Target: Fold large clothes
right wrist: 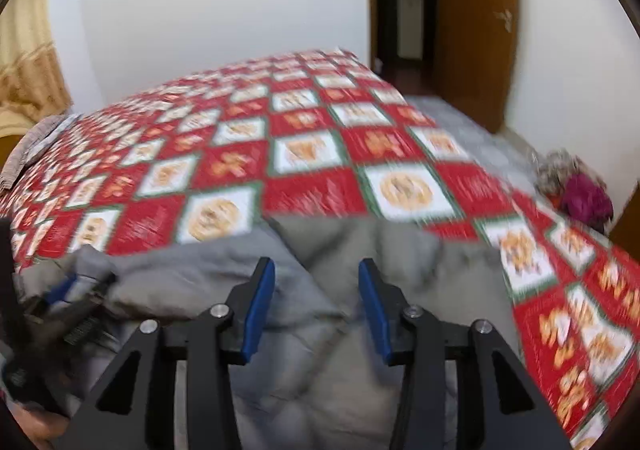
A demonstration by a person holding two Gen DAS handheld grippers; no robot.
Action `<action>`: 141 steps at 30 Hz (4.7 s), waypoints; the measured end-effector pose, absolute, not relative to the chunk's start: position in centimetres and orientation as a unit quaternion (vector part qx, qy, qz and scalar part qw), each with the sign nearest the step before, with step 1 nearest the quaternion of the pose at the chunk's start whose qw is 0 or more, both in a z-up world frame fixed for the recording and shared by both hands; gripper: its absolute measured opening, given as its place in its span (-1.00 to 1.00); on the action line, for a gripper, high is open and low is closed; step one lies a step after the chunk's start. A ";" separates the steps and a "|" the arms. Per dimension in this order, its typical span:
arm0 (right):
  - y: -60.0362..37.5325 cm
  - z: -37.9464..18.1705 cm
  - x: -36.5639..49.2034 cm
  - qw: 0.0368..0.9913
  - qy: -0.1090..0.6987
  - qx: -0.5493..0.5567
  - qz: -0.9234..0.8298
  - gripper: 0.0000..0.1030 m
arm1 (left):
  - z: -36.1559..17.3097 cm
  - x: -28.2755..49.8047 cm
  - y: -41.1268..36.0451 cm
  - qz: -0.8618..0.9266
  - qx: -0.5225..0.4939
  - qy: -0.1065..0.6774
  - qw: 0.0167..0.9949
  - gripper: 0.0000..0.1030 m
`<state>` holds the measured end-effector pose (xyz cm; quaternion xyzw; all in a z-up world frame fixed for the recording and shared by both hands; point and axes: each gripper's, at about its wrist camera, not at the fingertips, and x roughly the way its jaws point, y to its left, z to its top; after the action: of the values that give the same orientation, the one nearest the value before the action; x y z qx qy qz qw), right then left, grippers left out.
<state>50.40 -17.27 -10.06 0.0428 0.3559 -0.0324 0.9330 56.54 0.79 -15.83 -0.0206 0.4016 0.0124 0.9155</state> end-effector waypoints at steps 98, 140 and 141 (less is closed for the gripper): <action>-29.7 -7.2 8.3 0.925 0.359 0.111 0.054 0.57 | -10.8 11.6 17.1 -0.220 -0.095 0.356 0.903 0.60; -26.4 -13.8 4.7 0.888 0.443 0.057 0.108 0.17 | -13.0 5.9 21.8 -0.325 -0.205 0.370 0.846 0.92; -26.6 -13.8 4.7 0.888 0.442 0.062 0.109 0.17 | -11.8 5.2 21.9 -0.310 -0.193 0.350 0.863 0.92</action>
<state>4.72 -26.56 -13.81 0.0619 0.4420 0.1089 0.8882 5.19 21.92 -11.82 -0.1928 0.3503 -0.3099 0.8626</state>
